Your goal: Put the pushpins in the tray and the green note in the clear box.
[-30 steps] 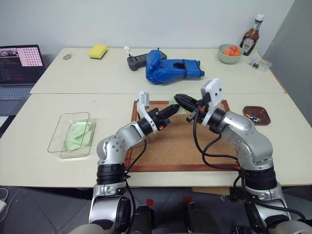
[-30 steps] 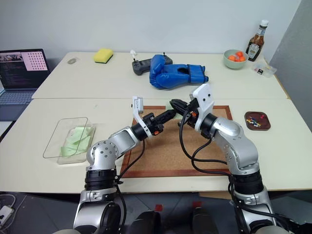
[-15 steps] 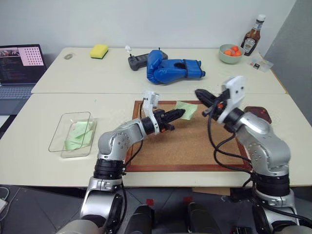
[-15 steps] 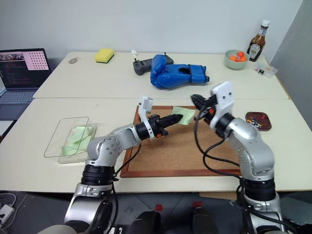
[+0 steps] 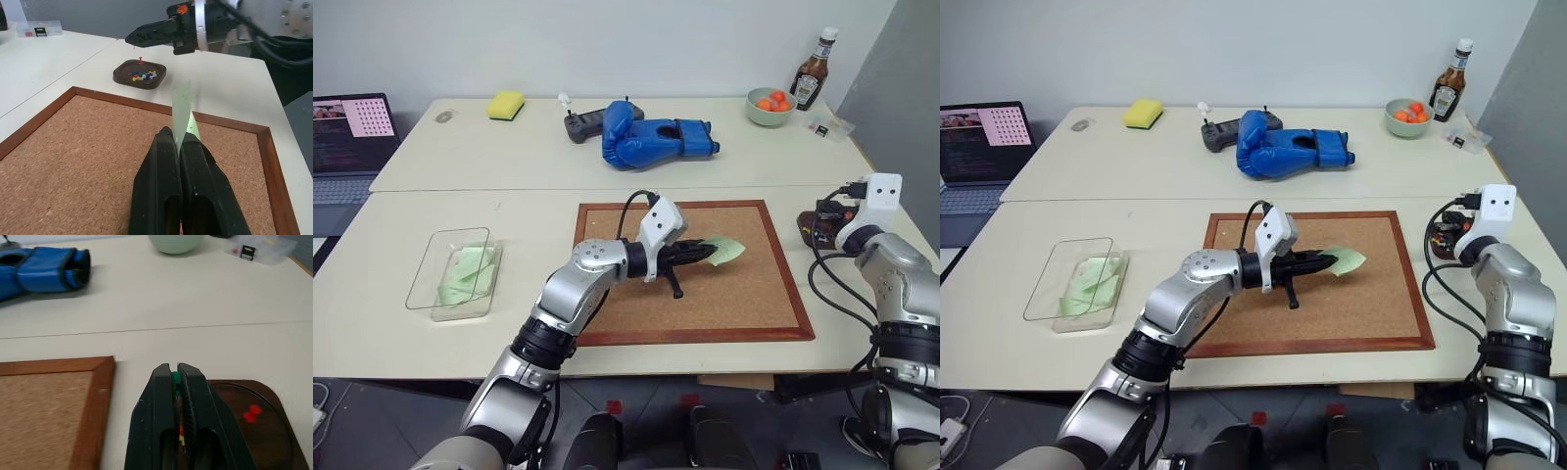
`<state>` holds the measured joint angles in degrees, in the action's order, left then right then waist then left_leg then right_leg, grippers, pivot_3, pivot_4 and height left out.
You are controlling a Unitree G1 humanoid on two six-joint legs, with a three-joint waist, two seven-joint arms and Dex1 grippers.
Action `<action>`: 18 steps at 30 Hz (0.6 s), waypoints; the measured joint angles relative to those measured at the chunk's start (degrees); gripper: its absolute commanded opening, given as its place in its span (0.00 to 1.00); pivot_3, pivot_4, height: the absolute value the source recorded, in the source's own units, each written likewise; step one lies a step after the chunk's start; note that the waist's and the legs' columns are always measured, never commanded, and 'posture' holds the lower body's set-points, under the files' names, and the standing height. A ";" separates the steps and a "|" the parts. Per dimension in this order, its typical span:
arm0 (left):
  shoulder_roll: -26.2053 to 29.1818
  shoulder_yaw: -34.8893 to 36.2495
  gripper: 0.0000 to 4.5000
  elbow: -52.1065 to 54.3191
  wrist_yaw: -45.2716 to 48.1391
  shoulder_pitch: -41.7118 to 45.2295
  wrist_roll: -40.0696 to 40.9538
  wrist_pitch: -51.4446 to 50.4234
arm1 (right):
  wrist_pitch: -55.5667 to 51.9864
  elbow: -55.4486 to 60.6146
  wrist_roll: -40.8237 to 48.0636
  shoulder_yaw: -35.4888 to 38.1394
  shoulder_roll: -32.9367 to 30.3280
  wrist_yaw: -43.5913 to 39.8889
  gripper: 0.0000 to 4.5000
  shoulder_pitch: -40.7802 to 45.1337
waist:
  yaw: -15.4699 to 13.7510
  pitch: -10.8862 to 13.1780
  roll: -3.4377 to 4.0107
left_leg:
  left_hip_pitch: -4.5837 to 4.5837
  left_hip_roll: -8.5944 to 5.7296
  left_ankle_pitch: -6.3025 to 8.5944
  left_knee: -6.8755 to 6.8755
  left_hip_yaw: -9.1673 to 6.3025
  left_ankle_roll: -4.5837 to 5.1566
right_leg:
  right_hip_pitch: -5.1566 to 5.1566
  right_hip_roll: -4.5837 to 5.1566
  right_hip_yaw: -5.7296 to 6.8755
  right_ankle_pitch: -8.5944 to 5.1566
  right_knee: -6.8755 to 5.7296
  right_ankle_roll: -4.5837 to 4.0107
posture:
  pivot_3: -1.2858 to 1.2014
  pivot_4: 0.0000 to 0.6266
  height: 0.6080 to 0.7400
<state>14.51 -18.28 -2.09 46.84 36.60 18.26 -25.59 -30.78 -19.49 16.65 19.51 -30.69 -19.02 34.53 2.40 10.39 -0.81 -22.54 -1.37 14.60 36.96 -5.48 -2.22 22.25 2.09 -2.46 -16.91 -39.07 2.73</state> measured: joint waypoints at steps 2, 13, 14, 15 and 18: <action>0.20 0.14 0.00 0.07 0.02 -0.16 -0.28 -0.09 | 2.53 -6.01 -0.45 -0.19 -0.44 -0.67 0.00 2.55 | 0.03 0.00 0.00 | 0.00 -0.01 0.00 0.01 0.03 0.00 | -0.01 0.01 -0.02 0.00 0.02 0.00 | 0.52 0.24 1.00; 1.22 0.83 0.00 4.22 -1.21 -3.56 -0.36 -2.81 | 15.30 -32.32 -3.93 -1.66 -0.85 -2.18 0.00 11.33 | -0.07 0.00 0.00 | -0.06 -0.05 0.00 0.02 0.03 0.00 | 0.00 0.07 -0.02 0.01 0.06 0.00 | 0.52 0.24 1.00; 1.25 0.88 0.00 4.40 -1.23 -3.66 -0.35 -2.89 | 15.77 -33.06 -4.05 -1.71 -0.85 -2.19 0.00 11.56 | -0.06 0.00 0.00 | -0.06 -0.05 0.00 0.03 0.02 0.00 | 0.00 0.07 -0.02 0.01 0.05 0.00 | 0.52 0.24 1.00; 1.29 0.99 0.00 4.56 -1.25 -3.80 -0.34 -3.00 | 16.41 -33.89 -4.16 -1.74 -0.85 -2.20 0.00 11.85 | -0.06 0.00 0.00 | -0.05 -0.04 -0.01 0.03 0.02 -0.01 | 0.00 0.07 -0.01 0.01 0.04 0.00 | 0.52 0.24 1.00; 1.48 1.36 0.00 4.88 -1.32 -4.09 -0.34 -3.33 | 17.74 -35.45 -4.22 -1.77 -0.85 -2.24 0.14 12.47 | 0.00 0.00 0.00 | -0.04 -0.03 -0.01 0.03 0.02 -0.01 | 0.00 0.06 -0.01 0.01 0.03 0.00 | 0.52 0.24 1.00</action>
<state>15.99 -16.91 2.79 45.52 32.51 17.91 -28.91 -13.04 -54.94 12.43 17.74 -31.54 -21.26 47.00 2.41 10.39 -0.81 -22.58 -1.40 14.59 36.99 -5.46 -2.23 22.25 2.15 -2.47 -16.90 -39.04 2.73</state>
